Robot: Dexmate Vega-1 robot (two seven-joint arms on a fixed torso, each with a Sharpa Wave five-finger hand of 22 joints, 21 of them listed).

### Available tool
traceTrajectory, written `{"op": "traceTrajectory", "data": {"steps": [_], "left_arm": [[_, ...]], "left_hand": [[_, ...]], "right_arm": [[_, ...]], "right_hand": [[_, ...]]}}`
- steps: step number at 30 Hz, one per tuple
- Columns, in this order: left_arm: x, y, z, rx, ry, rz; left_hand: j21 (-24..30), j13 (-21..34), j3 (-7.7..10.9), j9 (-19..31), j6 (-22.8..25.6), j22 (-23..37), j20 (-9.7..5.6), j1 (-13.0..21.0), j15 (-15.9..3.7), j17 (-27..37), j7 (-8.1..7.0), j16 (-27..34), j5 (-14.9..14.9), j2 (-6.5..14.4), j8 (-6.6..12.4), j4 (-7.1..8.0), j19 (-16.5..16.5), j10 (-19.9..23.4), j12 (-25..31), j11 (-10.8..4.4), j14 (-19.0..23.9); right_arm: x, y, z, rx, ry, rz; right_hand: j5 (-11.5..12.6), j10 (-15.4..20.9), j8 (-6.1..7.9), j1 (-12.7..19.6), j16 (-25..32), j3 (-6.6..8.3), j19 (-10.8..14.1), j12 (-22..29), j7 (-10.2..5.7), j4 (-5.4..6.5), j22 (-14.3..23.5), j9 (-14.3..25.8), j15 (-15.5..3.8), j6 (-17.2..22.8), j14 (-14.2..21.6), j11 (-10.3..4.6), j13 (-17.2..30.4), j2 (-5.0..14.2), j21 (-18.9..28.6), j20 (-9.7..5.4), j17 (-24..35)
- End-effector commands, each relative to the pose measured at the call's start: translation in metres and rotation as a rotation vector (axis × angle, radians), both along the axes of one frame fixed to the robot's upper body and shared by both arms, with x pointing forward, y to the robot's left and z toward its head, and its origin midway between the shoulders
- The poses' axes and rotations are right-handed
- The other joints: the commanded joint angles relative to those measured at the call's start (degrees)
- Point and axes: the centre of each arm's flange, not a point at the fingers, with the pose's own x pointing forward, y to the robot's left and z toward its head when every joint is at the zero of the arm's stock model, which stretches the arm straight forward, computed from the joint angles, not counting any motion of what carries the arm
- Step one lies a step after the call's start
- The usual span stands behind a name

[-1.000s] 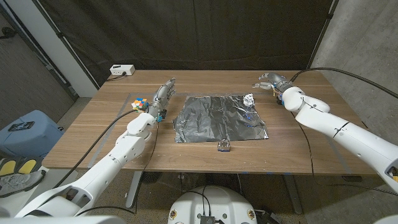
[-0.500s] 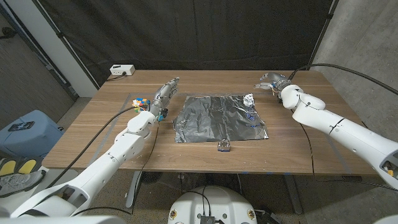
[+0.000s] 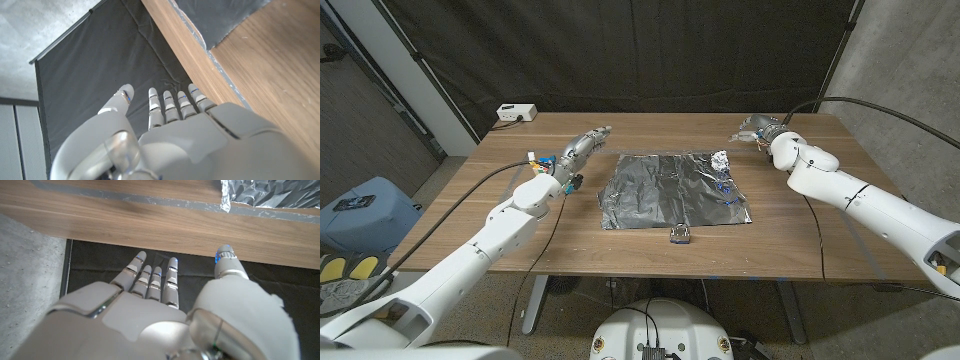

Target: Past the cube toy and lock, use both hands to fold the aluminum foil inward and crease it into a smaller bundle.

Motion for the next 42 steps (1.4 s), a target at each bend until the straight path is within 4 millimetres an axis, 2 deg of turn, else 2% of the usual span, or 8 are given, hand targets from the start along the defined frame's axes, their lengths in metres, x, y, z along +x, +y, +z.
{"op": "traceTrajectory", "data": {"steps": [1,5,15,24,42], "left_arm": [[-0.017,0.009,0.008,0.149,-0.006,0.044],[-0.02,0.01,0.01,0.169,-0.005,0.046],[-0.027,0.007,0.015,0.275,-0.01,0.058],[-0.037,0.002,0.02,0.407,-0.044,0.096],[-0.039,0.005,0.019,0.479,-0.026,0.095]], "left_hand": [[-0.3,0.4,0.15,0.3,1.2,0.1,0.19,0.1,0.08,0.4,0.14,0.4,0.7,-0.6,0.63,-0.31,0.8,0.9,0.5,-0.11,1.1],[-0.4,0.4,0.12,0.4,2.3,0.2,0.15,0.0,0.02,0.4,0.73,0.4,1.1,-0.7,0.81,-0.24,1.0,1.3,0.5,-0.16,1.5],[-0.4,0.6,-0.11,0.4,3.2,0.2,0.02,-0.5,0.01,0.5,0.78,0.5,1.7,-1.1,0.73,-0.08,1.3,2.5,0.9,-0.18,2.5],[-0.6,0.7,-0.85,0.5,4.7,0.3,-0.02,-1.8,0.18,0.8,1.28,0.6,2.0,-1.5,0.83,0.75,1.4,3.4,1.1,-0.06,3.3],[-0.8,0.8,-1.0,0.5,4.8,0.4,-0.1,-2.6,0.34,0.8,1.88,0.6,2.4,-1.3,0.29,1.12,1.6,4.2,1.3,0.01,4.0]], "right_arm": [[0.001,0.005,0.005,0.008,0.053,-0.037],[0.001,0.008,0.007,0.009,0.062,-0.042],[0.003,0.014,0.012,0.023,0.075,-0.039],[0.005,0.025,0.018,0.037,0.091,-0.047],[0.006,0.051,0.011,0.073,0.16,-0.065]], "right_hand": [[0.3,-0.2,0.4,0.0,0.4,-0.1,-0.4,0.2,0.24,0.02,0.1,0.1,0.73,0.4,0.0,0.74,0.1,-0.37,0.3,0.27,0.2],[0.4,-0.6,0.16,-0.1,0.3,-0.17,-0.5,0.1,0.4,0.07,0.1,0.1,1.02,0.1,-0.3,0.9,0.1,-0.4,0.3,0.38,0.3],[0.5,-1.4,-0.49,-0.4,0.2,-0.35,-1.0,-0.1,0.59,0.19,0.1,0.1,1.73,-1.0,-0.9,1.06,0.1,-0.46,0.2,0.7,0.3],[0.6,-1.7,-0.42,-0.6,0.2,-0.49,-1.3,-0.2,0.65,0.28,0.1,0.1,2.1,-0.5,-1.1,1.81,0.1,-0.5,0.2,0.96,0.4],[0.8,-2.0,-0.29,0.0,0.3,-0.32,-2.0,-0.1,1.3,-0.04,0.1,0.2,3.49,0.5,-1.3,2.71,0.0,-0.33,0.1,1.94,0.4]]}}
